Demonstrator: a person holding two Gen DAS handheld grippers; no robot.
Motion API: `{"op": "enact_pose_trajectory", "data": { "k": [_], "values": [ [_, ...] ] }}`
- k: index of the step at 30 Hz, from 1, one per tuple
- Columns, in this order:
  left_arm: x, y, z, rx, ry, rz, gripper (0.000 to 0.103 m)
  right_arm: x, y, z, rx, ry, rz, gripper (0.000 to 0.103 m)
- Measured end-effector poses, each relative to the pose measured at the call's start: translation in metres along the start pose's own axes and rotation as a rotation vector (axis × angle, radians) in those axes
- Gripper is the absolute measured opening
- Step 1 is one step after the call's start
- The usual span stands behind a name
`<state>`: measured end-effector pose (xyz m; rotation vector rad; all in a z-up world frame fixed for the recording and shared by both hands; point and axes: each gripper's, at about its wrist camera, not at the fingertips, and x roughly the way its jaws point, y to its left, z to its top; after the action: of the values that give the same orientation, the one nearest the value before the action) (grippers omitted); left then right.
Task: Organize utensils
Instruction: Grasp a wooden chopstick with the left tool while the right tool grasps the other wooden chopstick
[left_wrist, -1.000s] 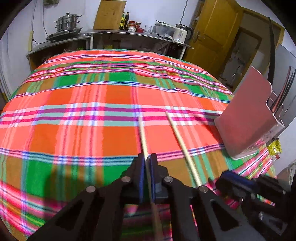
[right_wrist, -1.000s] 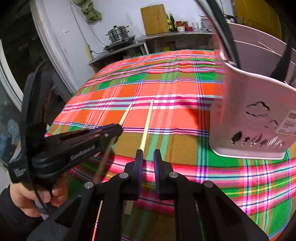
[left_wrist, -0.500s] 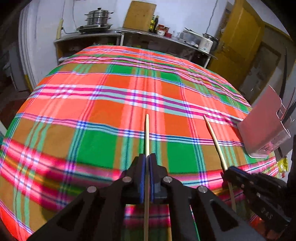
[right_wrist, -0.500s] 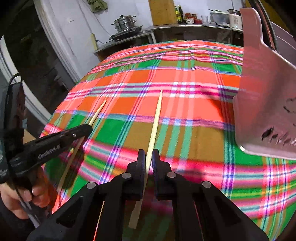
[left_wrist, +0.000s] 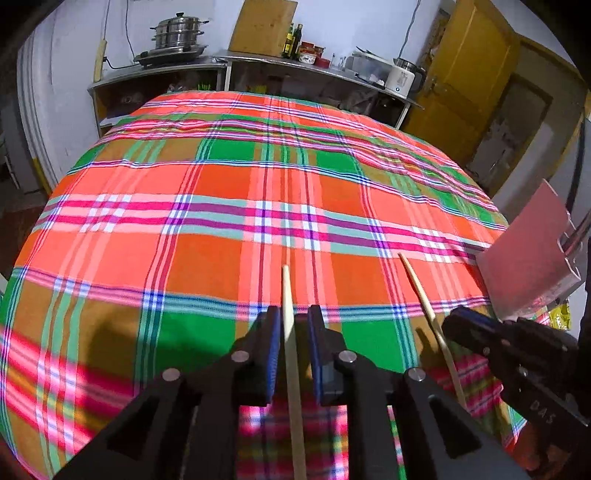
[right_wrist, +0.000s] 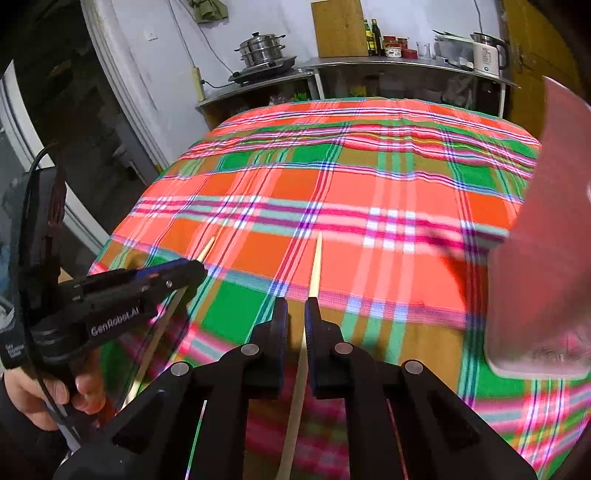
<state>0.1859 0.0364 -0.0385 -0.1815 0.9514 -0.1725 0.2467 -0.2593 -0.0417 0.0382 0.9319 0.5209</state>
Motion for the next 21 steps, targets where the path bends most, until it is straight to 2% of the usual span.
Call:
{"op": "enact_pose_trajectory", "data": {
  "k": [17, 19, 21],
  "values": [
    [0.011, -0.002, 0.016, 0.064, 0.021, 0.032, 0.015, 0.042, -0.002, 0.036, -0.026, 0.065, -0.061, 0.009],
    [0.011, -0.002, 0.017, 0.071, 0.025, 0.036, 0.012, 0.044, -0.002, 0.038, -0.022, 0.070, -0.057, 0.009],
    [0.012, -0.002, 0.019, 0.074, 0.027, 0.047, 0.008, 0.046, -0.002, 0.040, -0.027, 0.078, -0.055, 0.005]
  ]
}}
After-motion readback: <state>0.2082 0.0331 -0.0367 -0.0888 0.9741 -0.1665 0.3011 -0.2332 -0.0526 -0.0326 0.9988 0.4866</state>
